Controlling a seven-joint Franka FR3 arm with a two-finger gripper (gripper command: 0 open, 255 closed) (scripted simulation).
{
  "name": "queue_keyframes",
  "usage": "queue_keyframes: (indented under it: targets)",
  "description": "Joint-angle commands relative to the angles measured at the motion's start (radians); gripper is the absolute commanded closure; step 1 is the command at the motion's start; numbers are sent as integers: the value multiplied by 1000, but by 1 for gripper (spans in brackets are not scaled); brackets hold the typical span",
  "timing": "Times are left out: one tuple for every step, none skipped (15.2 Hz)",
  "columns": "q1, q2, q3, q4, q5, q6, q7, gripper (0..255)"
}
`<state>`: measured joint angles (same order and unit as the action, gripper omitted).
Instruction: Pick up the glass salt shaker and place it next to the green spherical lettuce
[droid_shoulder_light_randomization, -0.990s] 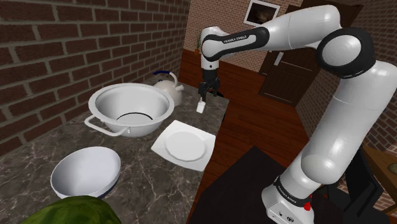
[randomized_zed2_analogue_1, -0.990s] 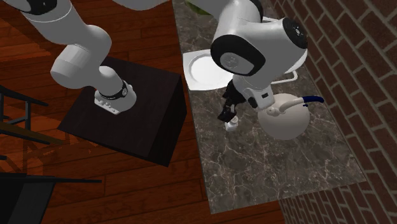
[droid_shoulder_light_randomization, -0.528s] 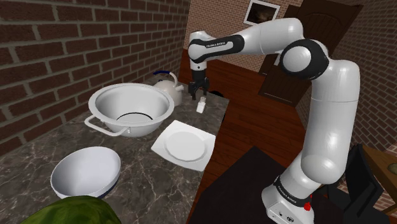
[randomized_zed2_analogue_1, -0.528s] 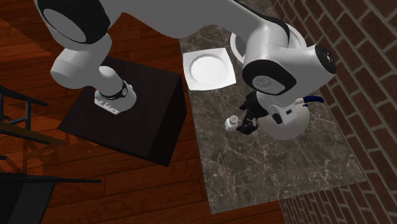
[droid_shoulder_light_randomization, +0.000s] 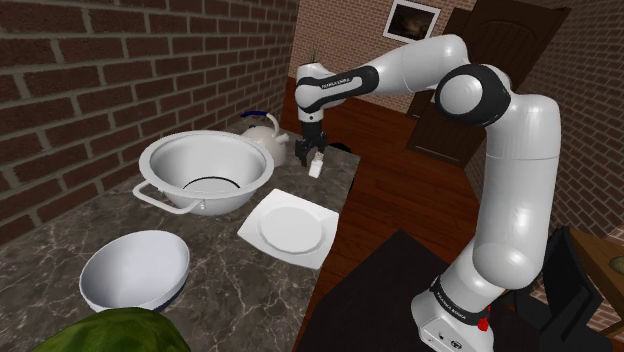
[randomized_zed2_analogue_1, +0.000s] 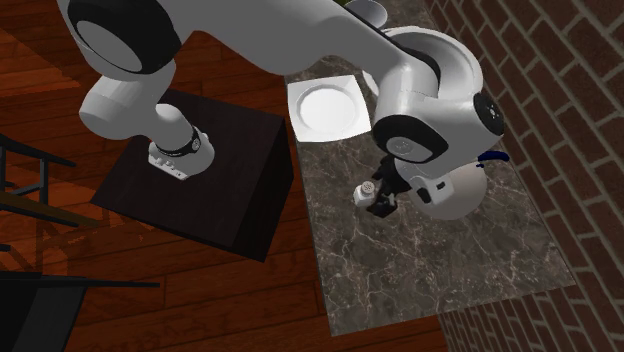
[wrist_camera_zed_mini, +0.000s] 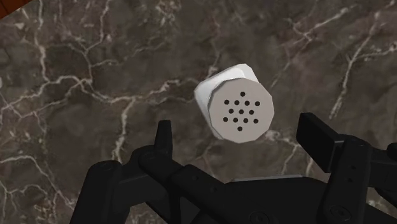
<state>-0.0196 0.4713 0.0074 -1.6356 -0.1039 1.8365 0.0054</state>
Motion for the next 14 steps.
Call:
queue_keyframes:
  targets:
    - [0,-1,0,-9,0,8,0,0]
    - [0,-1,0,-8,0,8,0,0]
    - [0,-1,0,-8,0,8,0,0]
    - [0,-1,0,-8,0,8,0,0]
    - [0,-1,0,-8,0,8,0,0]
    - [0,-1,0,-8,0,8,0,0]
    - [0,-1,0,-8,0,8,0,0]
    - [0,-1,0,-8,0,8,0,255]
    - [0,-1,0,-8,0,8,0,255]
    - [0,-1,0,-8,0,8,0,255]
    - [0,-1,0,-8,0,8,0,255]
    - [0,-1,0,-8,0,8,0,255]
    - [0,-1,0,-8,0,8,0,255]
    - [0,-1,0,-8,0,8,0,255]
